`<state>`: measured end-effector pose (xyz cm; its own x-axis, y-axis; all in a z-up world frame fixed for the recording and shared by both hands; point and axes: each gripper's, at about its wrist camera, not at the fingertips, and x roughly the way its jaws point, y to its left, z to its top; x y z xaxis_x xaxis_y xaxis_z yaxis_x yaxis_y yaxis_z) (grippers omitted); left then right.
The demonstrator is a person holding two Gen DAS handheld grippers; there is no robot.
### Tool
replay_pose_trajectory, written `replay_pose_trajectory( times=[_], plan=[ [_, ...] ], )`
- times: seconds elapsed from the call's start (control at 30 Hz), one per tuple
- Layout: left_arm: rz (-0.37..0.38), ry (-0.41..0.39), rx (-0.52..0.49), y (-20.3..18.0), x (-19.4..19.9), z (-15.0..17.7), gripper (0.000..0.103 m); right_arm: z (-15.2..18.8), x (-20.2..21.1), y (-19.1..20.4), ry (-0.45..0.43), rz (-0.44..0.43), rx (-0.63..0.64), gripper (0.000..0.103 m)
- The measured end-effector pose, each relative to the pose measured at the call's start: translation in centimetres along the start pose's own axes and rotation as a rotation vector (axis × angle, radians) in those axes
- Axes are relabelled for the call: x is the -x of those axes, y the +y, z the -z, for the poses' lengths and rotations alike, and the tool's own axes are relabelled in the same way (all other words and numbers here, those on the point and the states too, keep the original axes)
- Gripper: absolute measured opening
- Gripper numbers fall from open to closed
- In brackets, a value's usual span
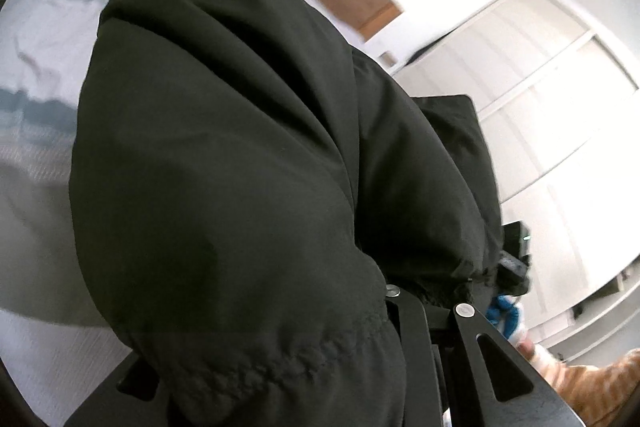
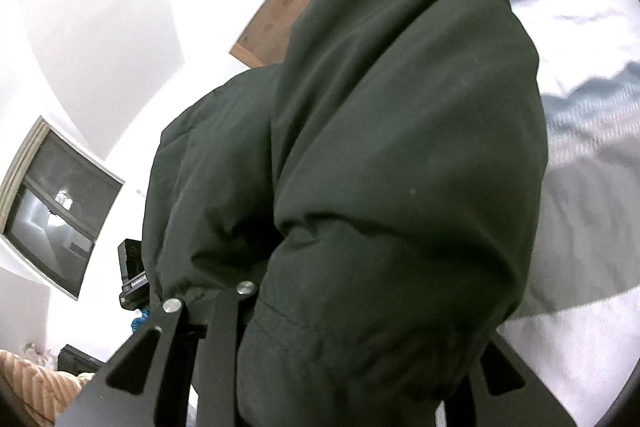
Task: Fold large clothes
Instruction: 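Set the coat bundle down on the duvet and pull both grippers back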
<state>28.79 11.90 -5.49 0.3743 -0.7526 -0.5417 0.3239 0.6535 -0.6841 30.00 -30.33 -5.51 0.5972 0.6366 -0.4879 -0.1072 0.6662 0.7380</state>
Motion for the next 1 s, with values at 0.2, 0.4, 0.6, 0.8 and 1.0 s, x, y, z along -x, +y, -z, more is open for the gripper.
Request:
replay_pose_trajectory(
  times=[0.2,0.4,0.6,0.8,1.0],
  plan=[
    [-0.140,0.083,0.058,4.0,-2.7,4.6,0.024,5.4,-2.5,-4.6,0.065,0.111,-0.100,0.024],
    [-0.294,0.102,0.045,3.3,-2.1,3.7,0.058,5.9,-2.0,-5.2,0.081,0.294,-0.096,0.051],
    [-0.341,0.073,0.076,3.9,2.0,2.7,0.070,5.2,1.0,-5.4,0.040,0.393,-0.126,0.072],
    [-0.431,-0.042,0.128,4.4,8.2,2.9,0.087,4.8,5.2,-3.9,-0.026,0.467,-0.135,0.080],
    [-0.526,-0.065,0.078,1.1,10.3,1.3,0.087,2.6,9.9,-1.2,-0.055,0.535,-0.108,0.081]
  ],
)
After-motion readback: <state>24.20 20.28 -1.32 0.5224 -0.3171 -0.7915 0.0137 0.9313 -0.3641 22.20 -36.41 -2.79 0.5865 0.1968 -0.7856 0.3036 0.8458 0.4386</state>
